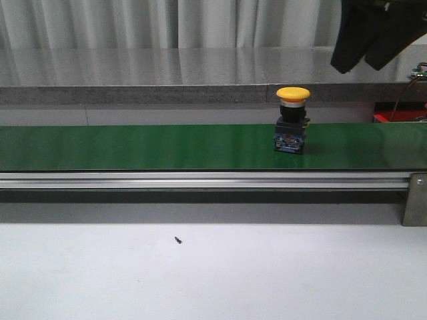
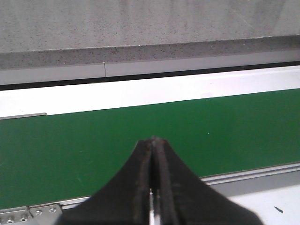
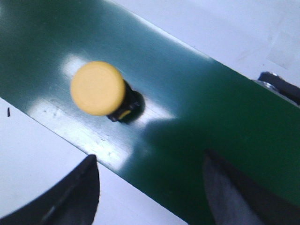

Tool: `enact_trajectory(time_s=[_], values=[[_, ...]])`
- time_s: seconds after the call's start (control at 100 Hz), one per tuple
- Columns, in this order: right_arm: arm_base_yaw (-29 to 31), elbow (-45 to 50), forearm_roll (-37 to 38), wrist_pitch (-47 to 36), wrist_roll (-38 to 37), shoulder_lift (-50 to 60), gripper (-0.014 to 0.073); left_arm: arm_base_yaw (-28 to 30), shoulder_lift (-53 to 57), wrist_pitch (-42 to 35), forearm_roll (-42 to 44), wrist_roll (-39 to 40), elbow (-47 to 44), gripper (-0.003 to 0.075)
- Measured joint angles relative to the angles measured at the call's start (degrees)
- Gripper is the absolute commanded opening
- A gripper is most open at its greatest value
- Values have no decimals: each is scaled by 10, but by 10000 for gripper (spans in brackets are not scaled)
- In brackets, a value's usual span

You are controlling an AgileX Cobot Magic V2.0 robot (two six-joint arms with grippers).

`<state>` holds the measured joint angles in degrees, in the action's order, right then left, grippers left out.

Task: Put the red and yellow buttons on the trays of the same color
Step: 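Grasp the second yellow button on the belt with the right gripper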

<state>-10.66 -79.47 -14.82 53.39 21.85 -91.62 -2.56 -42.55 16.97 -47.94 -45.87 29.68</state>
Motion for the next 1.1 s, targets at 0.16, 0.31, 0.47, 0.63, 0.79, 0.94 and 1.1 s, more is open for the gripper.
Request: enact_trajectory(time_s=[0.16, 0.31, 0.47, 0.63, 0.79, 0.94, 1.1], values=[[-22, 0, 12, -31, 1, 0, 596, 0, 0, 0, 0, 0, 0, -20], [-27, 0, 13, -41, 1, -9, 604, 0, 0, 0, 0, 0, 0, -20], [-27, 0, 14, -41, 1, -37, 604, 0, 0, 0, 0, 0, 0, -20], [-28, 0, 14, -52, 1, -68, 602, 0, 0, 0, 0, 0, 0, -20], [-28, 0, 21, -59, -3, -100, 493, 0, 0, 0, 0, 0, 0, -20], [-28, 0, 51, -48, -39, -114, 226, 0, 0, 0, 0, 0, 0, -20], [-28, -24, 87, -2, -62, -114, 171, 0, 0, 0, 0, 0, 0, -20]])
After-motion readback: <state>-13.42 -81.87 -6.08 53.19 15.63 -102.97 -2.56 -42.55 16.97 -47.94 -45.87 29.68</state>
